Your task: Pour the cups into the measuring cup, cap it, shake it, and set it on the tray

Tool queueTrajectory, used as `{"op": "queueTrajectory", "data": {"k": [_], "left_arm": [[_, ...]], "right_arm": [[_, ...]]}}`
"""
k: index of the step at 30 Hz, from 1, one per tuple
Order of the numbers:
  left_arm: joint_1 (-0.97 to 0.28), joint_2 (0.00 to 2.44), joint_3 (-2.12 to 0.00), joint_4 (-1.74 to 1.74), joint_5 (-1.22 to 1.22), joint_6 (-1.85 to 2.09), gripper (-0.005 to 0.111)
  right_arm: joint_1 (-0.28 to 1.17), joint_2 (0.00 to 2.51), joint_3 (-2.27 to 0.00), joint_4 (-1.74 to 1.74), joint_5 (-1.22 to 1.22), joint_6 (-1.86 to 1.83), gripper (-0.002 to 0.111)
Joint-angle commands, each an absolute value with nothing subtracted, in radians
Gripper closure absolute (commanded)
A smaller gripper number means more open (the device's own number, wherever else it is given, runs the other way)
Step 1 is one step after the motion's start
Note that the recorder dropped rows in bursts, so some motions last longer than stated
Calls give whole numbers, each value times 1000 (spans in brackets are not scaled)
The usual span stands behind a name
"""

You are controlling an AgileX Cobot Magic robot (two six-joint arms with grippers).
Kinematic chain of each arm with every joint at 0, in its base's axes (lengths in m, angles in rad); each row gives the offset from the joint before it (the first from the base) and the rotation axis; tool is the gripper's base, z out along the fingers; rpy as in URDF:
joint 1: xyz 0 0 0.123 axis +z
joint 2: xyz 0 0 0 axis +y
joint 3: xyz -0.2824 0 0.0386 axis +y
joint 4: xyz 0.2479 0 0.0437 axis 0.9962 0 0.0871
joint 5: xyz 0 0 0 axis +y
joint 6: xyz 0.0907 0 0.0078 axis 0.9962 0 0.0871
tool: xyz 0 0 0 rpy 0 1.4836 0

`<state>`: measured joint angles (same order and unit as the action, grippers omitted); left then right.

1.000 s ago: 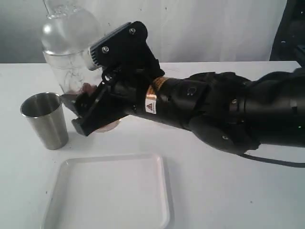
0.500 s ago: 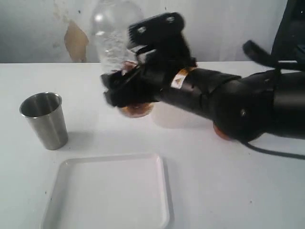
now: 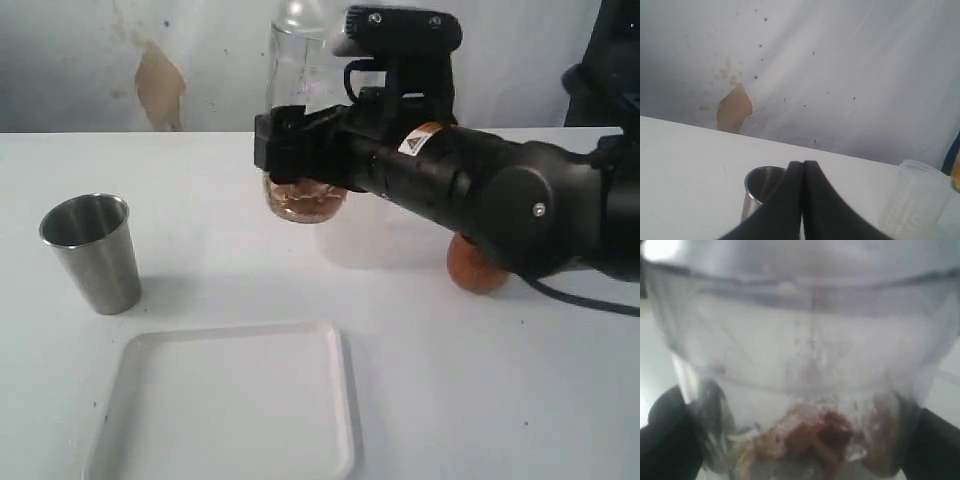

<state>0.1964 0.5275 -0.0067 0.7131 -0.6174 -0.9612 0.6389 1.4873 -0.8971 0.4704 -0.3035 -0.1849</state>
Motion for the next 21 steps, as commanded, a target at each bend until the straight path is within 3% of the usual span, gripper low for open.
{"op": "queueTrajectory", "data": {"k": [1, 3, 7, 11, 15, 21], "left_arm": [[196, 524, 0, 714, -623, -963, 107], [196, 524, 0, 714, -625, -963, 107], [196, 524, 0, 714, -623, -963, 107], [196, 524, 0, 718, -619, -963, 107], [196, 524, 0, 727, -617, -963, 107], [196, 524, 0, 741, -615, -963, 107]], "right_arm": [[729, 1466, -906, -79, -285, -203, 108], [720, 1455, -906, -85, -262, -212, 108], [664, 1444, -904, 440, -352, -195, 108], [677, 1437, -906, 267, -322, -326, 108], [646, 1404, -921, 329, -278, -468, 108], [555, 1411, -1088, 411, 18, -585, 108]]}}
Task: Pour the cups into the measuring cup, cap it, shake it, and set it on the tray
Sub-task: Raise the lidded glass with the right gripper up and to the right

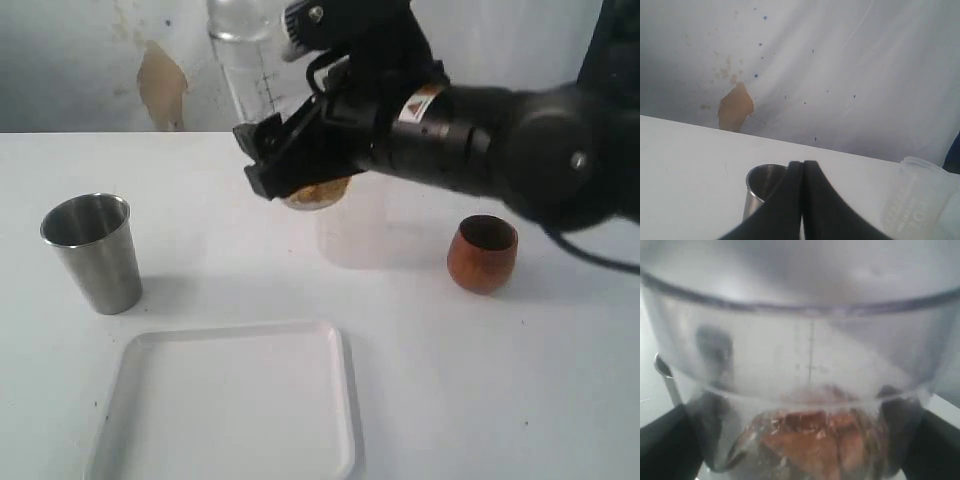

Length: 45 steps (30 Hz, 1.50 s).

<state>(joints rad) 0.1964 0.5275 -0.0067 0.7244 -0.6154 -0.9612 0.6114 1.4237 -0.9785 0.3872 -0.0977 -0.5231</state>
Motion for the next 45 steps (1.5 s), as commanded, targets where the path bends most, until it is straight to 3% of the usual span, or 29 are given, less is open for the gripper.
{"op": "queueTrajectory", "data": {"k": [1, 7, 14, 17, 31, 45], "left_arm": [[196, 524, 0, 741, -615, -963, 107], [196, 524, 0, 748, -615, -963, 107], [196, 524, 0, 763, -615, -963, 107], [196, 524, 0, 763, -615, -963, 107], [196, 524, 0, 773, -615, -963, 107], [196, 524, 0, 775, -619, -963, 107]], "right_arm": [[536, 1419, -1118, 409, 71, -585, 108], [420, 1457, -1233, 215, 274, -496, 108], [370, 1528, -1346, -584, 558, 140, 108], [370, 1567, -1377, -796, 680, 225, 108], [372, 1708, -1387, -1159, 791, 127, 108], [372, 1759, -1383, -1236, 807, -8, 108]]}}
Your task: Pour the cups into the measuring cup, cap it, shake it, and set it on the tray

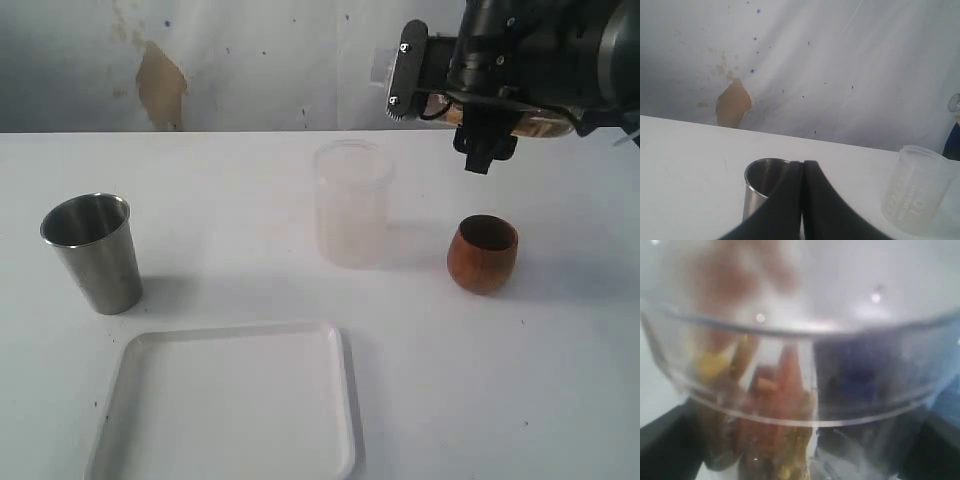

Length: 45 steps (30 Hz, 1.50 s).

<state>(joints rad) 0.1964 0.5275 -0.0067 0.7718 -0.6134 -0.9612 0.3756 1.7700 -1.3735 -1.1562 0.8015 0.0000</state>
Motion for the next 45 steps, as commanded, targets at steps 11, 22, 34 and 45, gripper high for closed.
{"op": "queueTrajectory", "data": {"k": [11, 22, 34, 45], "left_arm": [[196, 524, 0, 775, -619, -963, 107], [196, 524, 0, 775, -619, -963, 107], [196, 524, 0, 775, -619, -963, 107], [196, 524, 0, 772, -619, -963, 107]], "right_arm": [[372, 1830, -1383, -1411, 877, -82, 108], [372, 1856, -1383, -1512, 876, -82, 108], [395, 1833, -1383, -1542, 864, -86, 108], [408, 1743, -1383, -1492, 864, -144, 108]]}}
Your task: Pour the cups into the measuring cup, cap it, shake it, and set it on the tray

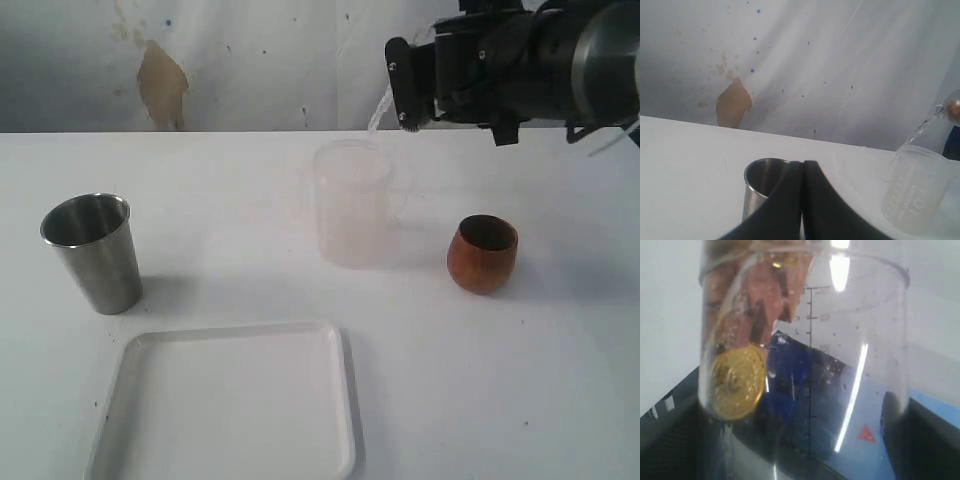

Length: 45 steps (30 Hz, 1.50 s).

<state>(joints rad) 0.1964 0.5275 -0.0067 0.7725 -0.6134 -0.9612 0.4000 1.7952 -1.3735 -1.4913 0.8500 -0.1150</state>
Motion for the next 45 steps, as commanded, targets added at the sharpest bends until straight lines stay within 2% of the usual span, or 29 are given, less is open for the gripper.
{"op": "queueTrajectory", "data": {"k": [1, 8, 13, 45], "left_arm": [[196, 524, 0, 772, -619, -963, 107], [196, 524, 0, 770, -619, -960, 107], [196, 524, 0, 770, -619, -960, 107], [196, 524, 0, 764, -617, -960, 107]], "right_arm": [[412, 1731, -1383, -1470, 863, -167, 108], [488, 1641, -1372, -1281, 896, -403, 108], [528, 1594, -1293, -1288, 919, -477, 108], [528, 1575, -1266, -1421, 824, -632, 108]]}}
